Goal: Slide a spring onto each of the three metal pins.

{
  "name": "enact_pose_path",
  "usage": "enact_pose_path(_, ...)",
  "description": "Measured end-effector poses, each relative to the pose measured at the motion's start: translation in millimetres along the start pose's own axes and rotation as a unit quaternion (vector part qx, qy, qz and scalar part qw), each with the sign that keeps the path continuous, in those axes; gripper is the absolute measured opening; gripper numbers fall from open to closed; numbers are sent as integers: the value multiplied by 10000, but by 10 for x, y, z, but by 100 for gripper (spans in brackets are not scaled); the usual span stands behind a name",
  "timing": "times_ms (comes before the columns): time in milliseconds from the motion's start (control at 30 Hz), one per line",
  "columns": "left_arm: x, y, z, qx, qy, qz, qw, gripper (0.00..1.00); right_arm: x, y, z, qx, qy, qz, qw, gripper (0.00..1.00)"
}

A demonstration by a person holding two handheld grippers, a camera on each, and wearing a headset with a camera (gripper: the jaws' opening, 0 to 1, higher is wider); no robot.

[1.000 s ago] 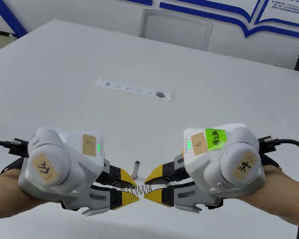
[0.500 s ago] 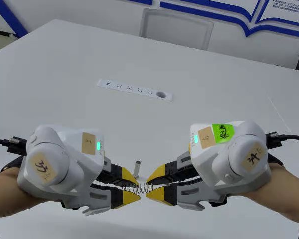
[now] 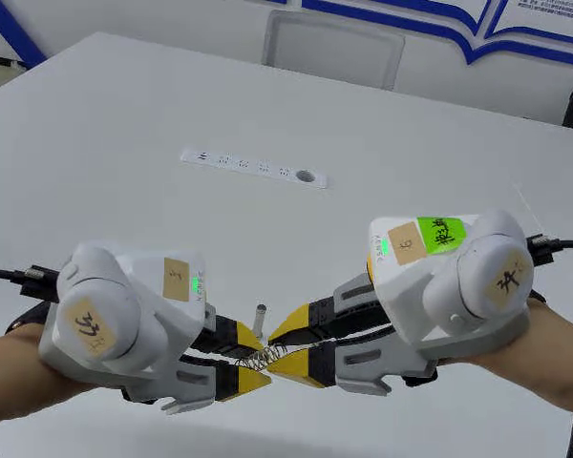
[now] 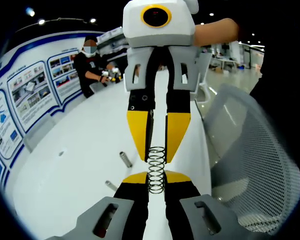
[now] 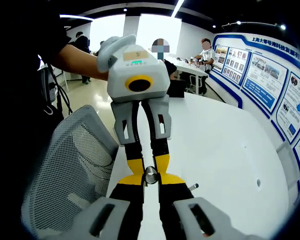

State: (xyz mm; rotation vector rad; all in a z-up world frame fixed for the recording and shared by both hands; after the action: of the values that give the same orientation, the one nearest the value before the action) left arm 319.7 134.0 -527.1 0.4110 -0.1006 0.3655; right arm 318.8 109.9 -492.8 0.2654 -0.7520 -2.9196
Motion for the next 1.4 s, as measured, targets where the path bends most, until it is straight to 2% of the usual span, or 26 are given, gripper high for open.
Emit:
enact_pose_path(67, 8, -7, 3, -21, 41, 15, 10000, 10, -8, -15, 24, -74, -48, -2, 10000, 11)
enact_pose_path(133, 10, -11, 32, -73, 77, 36, 9999, 10, -5, -40, 80, -266, -122, -2, 9996, 11)
enact_pose_path(433, 22, -24, 11, -99, 154, 70, 9998, 10, -12, -86, 74, -281, -181, -36, 9994, 11)
enact_pose_path(500, 20, -20, 13, -121, 185, 72, 9997, 10, -9, -90, 84, -332, -242, -69, 9991, 11)
enact_pose_path(567, 20, -12, 43, -215, 303, 92, 9993, 10, -18, -100, 125, -509, -572, -171, 9969, 11)
enact_pose_path(600, 24, -7, 62, -278, 357, 98, 9989, 10, -25, -101, 144, -574, -623, -163, 9963, 11)
enact_pose_path(667, 58, 8, 63, -305, 352, 166, 9988, 11, -56, -95, 150, -568, -520, -175, 9969, 11)
enact_pose_path(800, 110, 33, -4, -282, 409, 276, 9984, 11, -94, -149, 140, -488, -454, -171, 9976, 11)
enact_pose_path(933, 114, 66, -75, -258, 546, 354, 9975, 11, -84, -208, 151, -478, -386, -133, 9980, 10)
enact_pose_path(1033, 111, 93, -187, -6, 529, 368, 9979, 12, -100, -237, 175, -521, -402, -90, 9978, 10)
enact_pose_path(1100, 119, 106, -210, 36, 471, 397, 9981, 11, -119, -245, 178, -513, -403, -97, 9978, 10)
enact_pose_path(1200, 151, 135, -221, -16, 584, 483, 9971, 12, -157, -245, 182, -515, -415, -119, 9977, 10)
enact_pose_path(1300, 174, 155, -260, 57, 582, 556, 9967, 15, -202, -235, 188, -526, -439, -170, 9975, 10)
enact_pose_path(1400, 187, 178, -314, 137, 623, 590, 9962, 23, -262, -224, 178, -515, -466, -252, 9973, 10)
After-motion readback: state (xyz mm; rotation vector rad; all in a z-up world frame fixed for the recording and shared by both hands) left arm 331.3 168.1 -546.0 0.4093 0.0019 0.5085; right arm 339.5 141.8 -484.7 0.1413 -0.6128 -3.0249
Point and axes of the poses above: the centre of the closed fingertips' face, and the gripper's own axes: y roughly backward along the fingers, x roughly to its left, z roughly out of its top, the point moved 3 cm from there along y, roughly backward along the fingers, and after that the axes turned 12 degrees about -x, right-handed, at the moved point
